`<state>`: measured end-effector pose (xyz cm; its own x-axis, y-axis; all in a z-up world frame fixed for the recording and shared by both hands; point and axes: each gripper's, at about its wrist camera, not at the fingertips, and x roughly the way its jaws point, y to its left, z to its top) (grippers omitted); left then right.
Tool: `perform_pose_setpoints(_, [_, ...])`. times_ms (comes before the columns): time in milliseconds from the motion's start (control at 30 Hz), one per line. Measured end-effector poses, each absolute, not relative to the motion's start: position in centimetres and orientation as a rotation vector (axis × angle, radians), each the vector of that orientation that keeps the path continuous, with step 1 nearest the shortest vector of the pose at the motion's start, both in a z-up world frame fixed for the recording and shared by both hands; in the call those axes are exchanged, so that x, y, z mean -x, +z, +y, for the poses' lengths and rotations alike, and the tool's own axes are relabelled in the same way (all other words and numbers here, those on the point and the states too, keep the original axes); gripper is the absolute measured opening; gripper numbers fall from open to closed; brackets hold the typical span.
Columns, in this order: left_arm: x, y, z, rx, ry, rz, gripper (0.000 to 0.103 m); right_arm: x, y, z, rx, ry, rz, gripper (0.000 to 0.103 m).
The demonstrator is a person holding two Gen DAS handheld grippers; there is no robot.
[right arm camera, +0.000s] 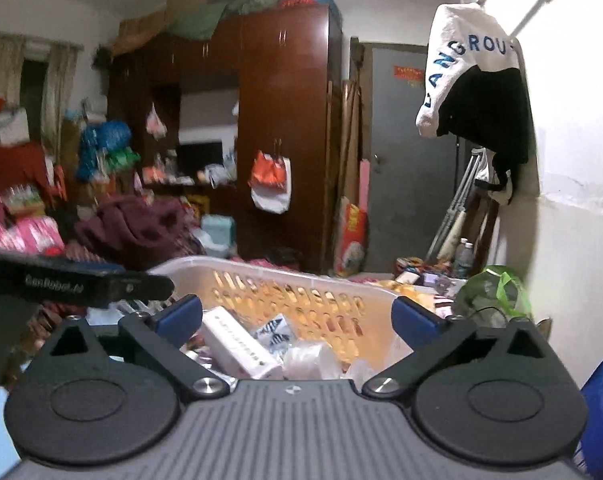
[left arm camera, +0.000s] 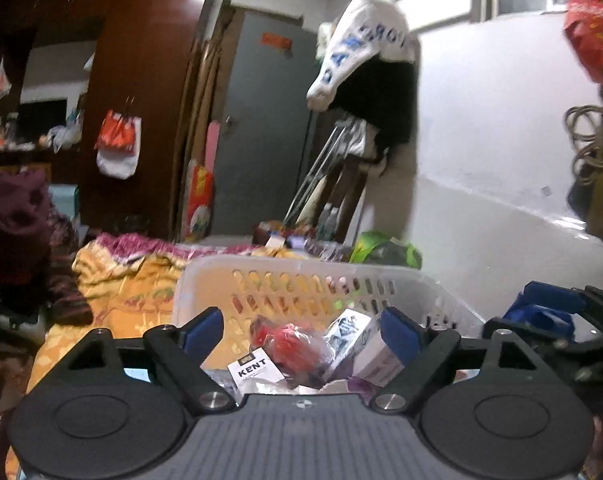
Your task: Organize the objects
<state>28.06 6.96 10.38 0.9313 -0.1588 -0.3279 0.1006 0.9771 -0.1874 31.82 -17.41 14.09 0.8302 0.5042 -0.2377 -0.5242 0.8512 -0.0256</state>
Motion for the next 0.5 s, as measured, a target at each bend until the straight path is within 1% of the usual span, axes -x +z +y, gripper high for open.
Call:
perform_pose_setpoints(33, [-27.4, 10.4, 7.2, 0.162, -0.134, 0.344, 0.103, -31.4, 14.2, -17.7, 0.076, 0.542, 0.229, 0.103])
perform_pose_setpoints(167, [-25.4, 10.4, 6.5, 0.102, -0.126, 0.357, 0.103, -29.5, 14.4, -18.7, 0.043, 0.497, 0.223, 0.103])
perform_pose_setpoints(267, [-24.2, 10.2, 6.1, 0.087, -0.074, 0.367, 0.103, -27.8, 13.9, -19.1, 0.035, 0.402, 0.158, 0.103])
perform_pose_setpoints(333, [-23.5, 10.3, 5.9, 0.085, -0.078, 0.363, 0.103, -26.8, 13.8, -18.7, 0.112, 0.388, 0.147, 0.103])
perform_pose_setpoints(400, [-23.1, 10.4, 5.8, 0.107, -0.103, 0.366, 0.103, -26.4, 14.1, -17.9, 0.195, 0.362, 0.189, 0.103])
perform_pose_setpoints(500, [-22.8, 10.8, 5.3, 0.1, -0.083, 0.381, 0.103, -26.0, 14.1, -17.3, 0.218, 0.368, 0.202, 0.103])
